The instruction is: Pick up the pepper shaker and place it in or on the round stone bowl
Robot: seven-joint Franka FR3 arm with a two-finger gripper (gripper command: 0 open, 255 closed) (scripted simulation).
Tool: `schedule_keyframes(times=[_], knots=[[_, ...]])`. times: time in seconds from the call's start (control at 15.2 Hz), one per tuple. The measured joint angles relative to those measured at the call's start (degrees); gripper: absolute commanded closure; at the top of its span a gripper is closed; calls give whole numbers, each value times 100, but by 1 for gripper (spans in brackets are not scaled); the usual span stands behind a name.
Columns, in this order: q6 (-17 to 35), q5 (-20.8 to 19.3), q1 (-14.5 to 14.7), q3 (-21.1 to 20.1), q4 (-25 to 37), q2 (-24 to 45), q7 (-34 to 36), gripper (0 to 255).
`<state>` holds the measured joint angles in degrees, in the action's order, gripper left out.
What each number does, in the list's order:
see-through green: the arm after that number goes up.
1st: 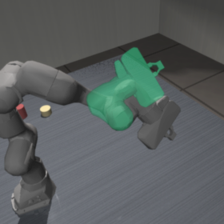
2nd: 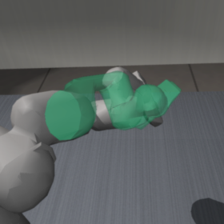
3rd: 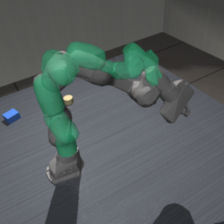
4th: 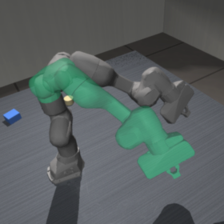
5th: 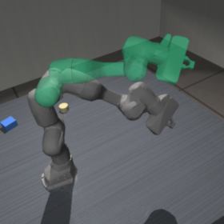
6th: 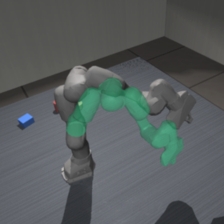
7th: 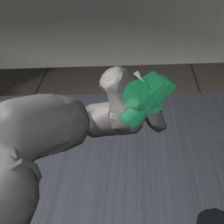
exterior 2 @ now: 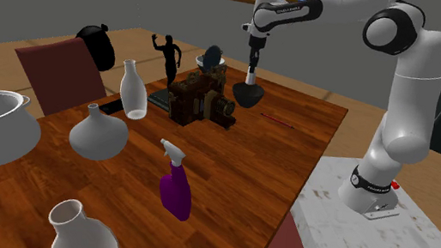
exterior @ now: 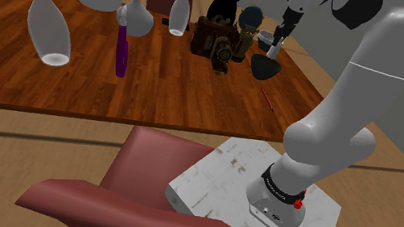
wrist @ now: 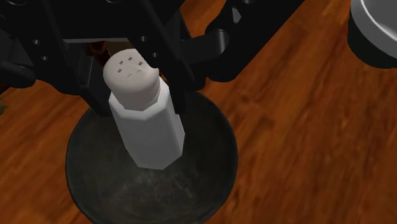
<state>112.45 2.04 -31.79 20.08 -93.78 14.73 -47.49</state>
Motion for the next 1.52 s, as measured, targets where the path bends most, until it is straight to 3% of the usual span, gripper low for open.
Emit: schedule_keyframes(times=[0.73,0.79,1.19,1.52], knots=[[431,33,0,-14,-349,85,-6,255],[432,33,0,-14,-350,85,-6,0],[433,33,0,-14,-350,85,-6,0],[-139,-36,34,-4,63,-89,45,0]])
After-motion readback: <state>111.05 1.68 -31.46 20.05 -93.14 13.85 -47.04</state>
